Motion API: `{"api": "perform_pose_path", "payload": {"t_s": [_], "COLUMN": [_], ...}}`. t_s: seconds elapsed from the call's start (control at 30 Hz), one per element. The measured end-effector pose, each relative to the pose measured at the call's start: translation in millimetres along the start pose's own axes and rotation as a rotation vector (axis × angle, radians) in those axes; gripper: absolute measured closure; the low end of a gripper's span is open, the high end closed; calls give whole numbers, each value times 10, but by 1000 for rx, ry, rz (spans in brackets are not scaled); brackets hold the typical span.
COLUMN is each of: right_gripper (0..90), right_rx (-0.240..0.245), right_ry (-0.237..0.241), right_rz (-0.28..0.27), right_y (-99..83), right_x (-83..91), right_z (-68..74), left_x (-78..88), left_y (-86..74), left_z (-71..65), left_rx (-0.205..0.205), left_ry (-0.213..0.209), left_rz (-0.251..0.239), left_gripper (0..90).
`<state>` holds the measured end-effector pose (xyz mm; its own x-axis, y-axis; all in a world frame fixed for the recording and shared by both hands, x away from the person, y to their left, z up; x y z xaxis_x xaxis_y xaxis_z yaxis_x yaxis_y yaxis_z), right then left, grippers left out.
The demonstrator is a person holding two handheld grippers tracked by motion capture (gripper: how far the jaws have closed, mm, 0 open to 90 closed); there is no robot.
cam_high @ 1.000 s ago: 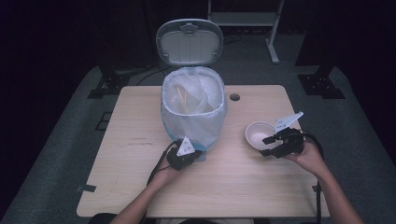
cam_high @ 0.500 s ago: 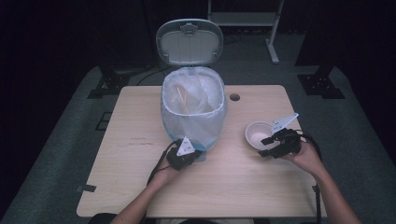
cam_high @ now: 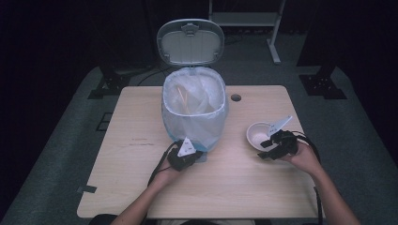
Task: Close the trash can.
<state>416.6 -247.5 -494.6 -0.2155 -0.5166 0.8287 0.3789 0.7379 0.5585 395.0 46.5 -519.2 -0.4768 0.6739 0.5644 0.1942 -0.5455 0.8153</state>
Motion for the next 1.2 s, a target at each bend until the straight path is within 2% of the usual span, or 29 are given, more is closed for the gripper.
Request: {"api": "perform_pose_path", "payload": {"t_s": [0.17, 0.47, 0.6, 0.9, 1.2], "right_gripper": [548, 687, 708, 790, 814], "right_rx": [24, 45, 49, 63, 31], "right_ry": [-22, -32, -35, -39, -14], "right_rz": [23, 22, 12, -39, -70], "right_y": [-8, 7, 22, 164, 262], "right_x": [-41, -43, -24, 145, 249], "right_z": [-7, 4, 13, 32, 36], "left_x": [0, 0, 0, 2, -2], "left_y": [0, 0, 0, 0, 3], "left_z": [1, 3, 5, 10, 7], "left_rx": [0, 0, 0, 3, 8], "left_ry": [0, -1, -1, 0, -3], "left_rz": [0, 0, 0, 1, -5], "left_gripper": [899, 899, 899, 888, 889]}}
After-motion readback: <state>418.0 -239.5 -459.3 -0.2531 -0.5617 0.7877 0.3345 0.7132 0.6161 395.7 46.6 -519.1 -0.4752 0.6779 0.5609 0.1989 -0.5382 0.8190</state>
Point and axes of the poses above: each handheld gripper's, and its own axes: x roughly backward along the jaws, y roughly out of its top, z roughly to its left, the point moved 7 cm from there along -x, roughly forward along the jaws, and after that the axes turned 1 degree about -y, right-handed, at the moved point
